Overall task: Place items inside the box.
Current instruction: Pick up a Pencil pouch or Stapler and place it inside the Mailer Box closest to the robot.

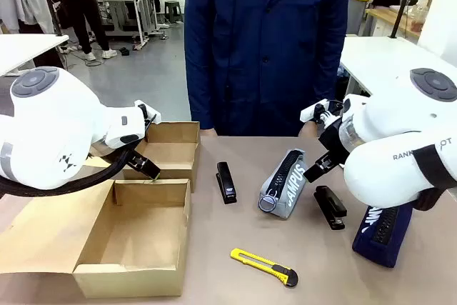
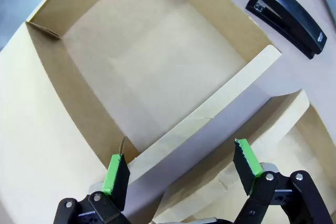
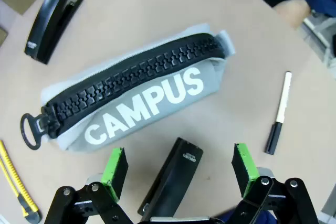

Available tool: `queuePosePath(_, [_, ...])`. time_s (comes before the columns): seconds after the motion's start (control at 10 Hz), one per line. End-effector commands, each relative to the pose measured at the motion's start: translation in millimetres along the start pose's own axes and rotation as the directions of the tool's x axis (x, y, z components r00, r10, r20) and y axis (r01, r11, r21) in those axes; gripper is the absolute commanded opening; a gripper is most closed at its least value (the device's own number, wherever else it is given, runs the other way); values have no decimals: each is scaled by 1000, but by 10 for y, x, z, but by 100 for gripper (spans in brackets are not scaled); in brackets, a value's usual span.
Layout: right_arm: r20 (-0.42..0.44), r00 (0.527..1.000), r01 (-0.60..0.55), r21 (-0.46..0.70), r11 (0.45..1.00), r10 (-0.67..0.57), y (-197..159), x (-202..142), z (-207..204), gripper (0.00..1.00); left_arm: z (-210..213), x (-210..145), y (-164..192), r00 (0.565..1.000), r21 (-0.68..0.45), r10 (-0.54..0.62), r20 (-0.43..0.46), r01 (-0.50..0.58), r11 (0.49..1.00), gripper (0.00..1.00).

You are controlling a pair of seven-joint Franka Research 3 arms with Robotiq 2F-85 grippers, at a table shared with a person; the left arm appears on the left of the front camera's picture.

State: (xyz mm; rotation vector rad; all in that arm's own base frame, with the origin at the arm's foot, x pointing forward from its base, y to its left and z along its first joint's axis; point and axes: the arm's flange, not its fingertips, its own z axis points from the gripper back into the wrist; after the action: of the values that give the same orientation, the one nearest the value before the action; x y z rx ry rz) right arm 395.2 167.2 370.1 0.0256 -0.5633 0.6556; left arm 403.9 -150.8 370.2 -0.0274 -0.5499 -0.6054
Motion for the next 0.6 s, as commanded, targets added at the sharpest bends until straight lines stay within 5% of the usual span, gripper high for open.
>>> queuePosePath(0.0, [0,1000,0,0,1000,0,0,0,0,100,0,0,0,1000,0,0,0,0,1000,100])
queuePosePath(0.5, [0,1000,0,0,1000,0,0,0,0,100,0,0,0,1000,0,0,0,0,1000,100])
